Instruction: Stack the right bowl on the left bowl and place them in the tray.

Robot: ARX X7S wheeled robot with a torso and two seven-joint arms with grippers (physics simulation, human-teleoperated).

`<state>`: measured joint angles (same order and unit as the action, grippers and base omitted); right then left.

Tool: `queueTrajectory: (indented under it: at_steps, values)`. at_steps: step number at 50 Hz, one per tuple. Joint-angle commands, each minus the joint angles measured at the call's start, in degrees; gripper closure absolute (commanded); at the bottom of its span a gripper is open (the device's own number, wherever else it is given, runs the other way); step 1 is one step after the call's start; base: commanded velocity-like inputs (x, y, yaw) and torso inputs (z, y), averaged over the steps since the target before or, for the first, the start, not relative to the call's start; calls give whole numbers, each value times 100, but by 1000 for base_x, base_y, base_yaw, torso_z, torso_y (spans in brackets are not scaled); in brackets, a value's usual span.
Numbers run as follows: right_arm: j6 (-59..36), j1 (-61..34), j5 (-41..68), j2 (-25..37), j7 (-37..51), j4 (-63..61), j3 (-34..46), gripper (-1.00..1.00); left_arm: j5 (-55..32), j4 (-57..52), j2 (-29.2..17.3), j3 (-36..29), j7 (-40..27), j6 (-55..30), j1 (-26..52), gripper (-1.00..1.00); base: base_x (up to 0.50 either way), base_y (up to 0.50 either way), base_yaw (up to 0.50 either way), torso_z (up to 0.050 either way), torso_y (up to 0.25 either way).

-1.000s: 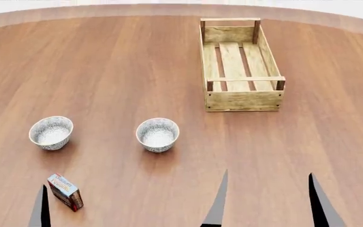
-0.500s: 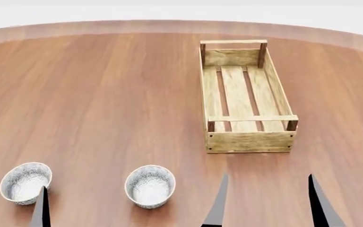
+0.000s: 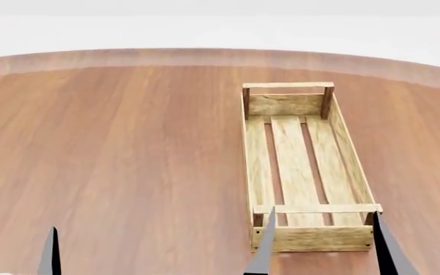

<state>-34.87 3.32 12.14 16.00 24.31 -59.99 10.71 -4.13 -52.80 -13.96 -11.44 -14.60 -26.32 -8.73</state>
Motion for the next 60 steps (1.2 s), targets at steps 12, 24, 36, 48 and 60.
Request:
queueTrajectory:
  at_steps: [12,24,36,48,60]
  values:
    - [252,-59,-46,160,112,198,102,-100,-119,43,50,188,-29,229,16,-100,500,2,0,0,1]
    - [713,68,148,210,105,311,72,-100,-165,15,-8,147,-94,197,21,-100,226,13,0,0,1]
    - [895,116,283,268,128,353,29,-100,-211,22,-56,132,-150,210,20,-100,-83,-459,0,0,0]
    - [998,65,174,390,179,396,191,-100,-245,2,-104,106,-216,177,45,-100,-92,-501,0,0,0]
    - [806,9,-66,495,332,376,398,-100,-277,15,-139,104,-256,198,47,-100,0,-4,104,0,0]
